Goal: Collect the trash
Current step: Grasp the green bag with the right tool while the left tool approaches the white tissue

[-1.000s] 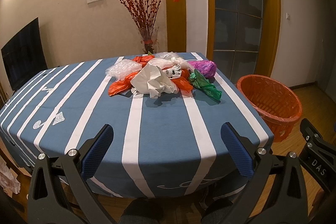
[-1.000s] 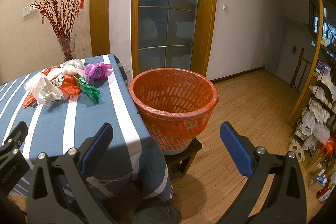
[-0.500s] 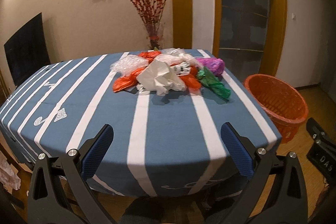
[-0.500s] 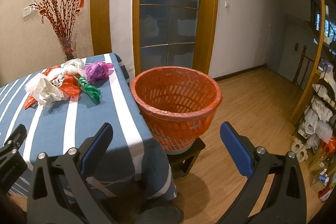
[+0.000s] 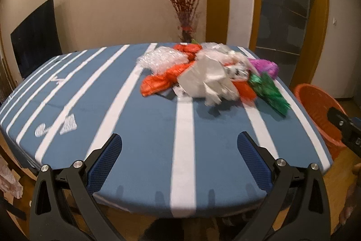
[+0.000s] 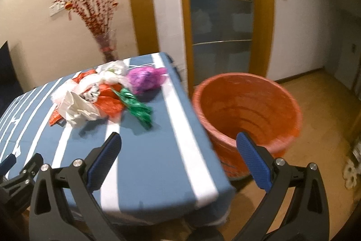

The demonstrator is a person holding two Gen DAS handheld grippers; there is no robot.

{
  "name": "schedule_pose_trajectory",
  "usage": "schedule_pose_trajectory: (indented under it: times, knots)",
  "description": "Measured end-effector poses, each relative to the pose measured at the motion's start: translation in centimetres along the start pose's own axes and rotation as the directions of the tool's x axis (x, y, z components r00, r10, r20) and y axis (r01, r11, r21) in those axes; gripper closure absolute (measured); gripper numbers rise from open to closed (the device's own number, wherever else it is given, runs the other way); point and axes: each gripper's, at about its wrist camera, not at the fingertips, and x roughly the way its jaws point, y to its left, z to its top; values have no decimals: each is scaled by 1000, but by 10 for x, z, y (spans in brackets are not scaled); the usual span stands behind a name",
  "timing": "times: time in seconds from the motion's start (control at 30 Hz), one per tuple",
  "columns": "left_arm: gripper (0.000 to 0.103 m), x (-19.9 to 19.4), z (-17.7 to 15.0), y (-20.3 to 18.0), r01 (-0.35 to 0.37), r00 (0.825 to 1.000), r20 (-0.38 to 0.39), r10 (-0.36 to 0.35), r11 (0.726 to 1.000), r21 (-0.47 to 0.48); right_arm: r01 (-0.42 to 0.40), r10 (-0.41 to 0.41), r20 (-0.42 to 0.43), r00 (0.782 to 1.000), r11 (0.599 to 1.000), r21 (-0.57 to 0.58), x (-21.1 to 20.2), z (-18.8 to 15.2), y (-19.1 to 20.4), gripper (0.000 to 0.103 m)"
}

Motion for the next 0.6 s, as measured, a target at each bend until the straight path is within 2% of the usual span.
schedule_pose_trajectory:
  times: [0.13,0.23,0.3,0.4,0.6]
  knots:
    - [2,21,16,10,-12,1000,-16,11,1000,-14,-71,68,-68,995,997,-43,40,14,21,19]
    - [2,39,26,23,3,999,-45,-5,999,-45,-118,111,-118,987,991,-54,70,24,37,22]
    - [2,48,30,27,11,998,-53,-14,998,-56,-122,112,-137,984,990,-70,84,28,44,22]
    - [2,59,34,33,32,997,-69,-37,997,-70,-117,98,-169,981,988,-104,106,31,55,28]
    - [2,69,38,33,113,991,-56,-118,990,-84,-106,77,-228,970,987,-118,138,32,60,55]
